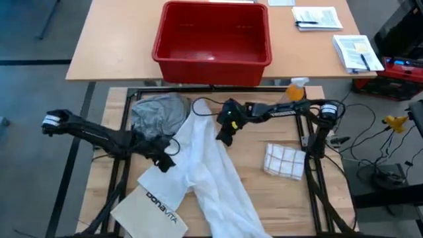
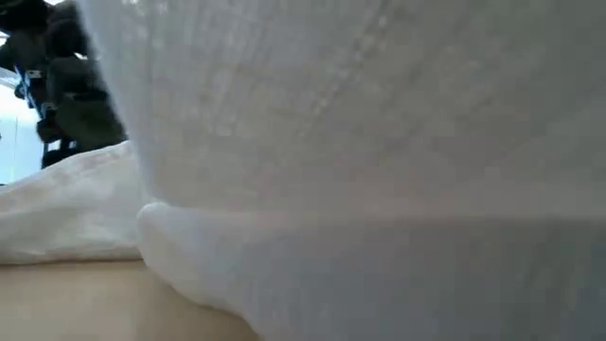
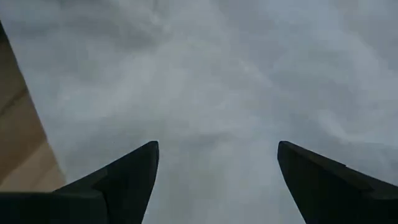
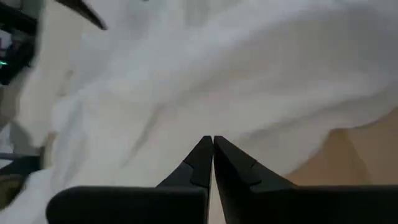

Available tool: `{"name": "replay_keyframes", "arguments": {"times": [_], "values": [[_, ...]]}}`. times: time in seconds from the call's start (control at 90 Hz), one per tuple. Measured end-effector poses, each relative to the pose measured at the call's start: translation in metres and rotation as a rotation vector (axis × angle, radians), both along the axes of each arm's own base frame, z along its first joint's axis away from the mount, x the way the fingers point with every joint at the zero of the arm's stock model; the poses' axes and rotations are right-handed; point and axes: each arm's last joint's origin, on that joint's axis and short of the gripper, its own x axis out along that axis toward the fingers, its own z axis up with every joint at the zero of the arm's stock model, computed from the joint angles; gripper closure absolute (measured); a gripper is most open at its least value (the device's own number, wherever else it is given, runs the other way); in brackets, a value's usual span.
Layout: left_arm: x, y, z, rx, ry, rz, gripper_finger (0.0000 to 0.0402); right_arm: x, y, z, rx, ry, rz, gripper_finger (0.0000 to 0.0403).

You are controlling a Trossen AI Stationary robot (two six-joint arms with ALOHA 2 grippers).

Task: Fold laundry
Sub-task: Fold the white long sleeve shirt

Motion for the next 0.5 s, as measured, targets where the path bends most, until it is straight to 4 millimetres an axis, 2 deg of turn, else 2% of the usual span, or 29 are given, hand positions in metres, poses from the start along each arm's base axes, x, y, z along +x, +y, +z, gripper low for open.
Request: {"name": "replay_keyframes", "arguments": {"times": [0.167,0.267,0.4,0.5], "values": [[0.001,-0.001,-0.01,-0.004,0.079,-0.007,0.009,0.017,-0.002,-0.011,-0.039,0.073,-0.023,0.0403],[-0.001,-0.001,-0.016,-0.009,0.134,-0.013,0.009,0.015,-0.005,-0.023,-0.037,0.14,-0.044,0.0403],[-0.001,-0.001,-0.022,0.01,0.157,-0.024,0.009,0.015,-0.003,-0.009,-0.064,0.087,-0.047,0.0403],[-0.003,0.0,-0.029,0.018,0.19,-0.023,0.009,0.013,-0.004,-0.02,-0.07,0.126,-0.038,0.0403]]}}
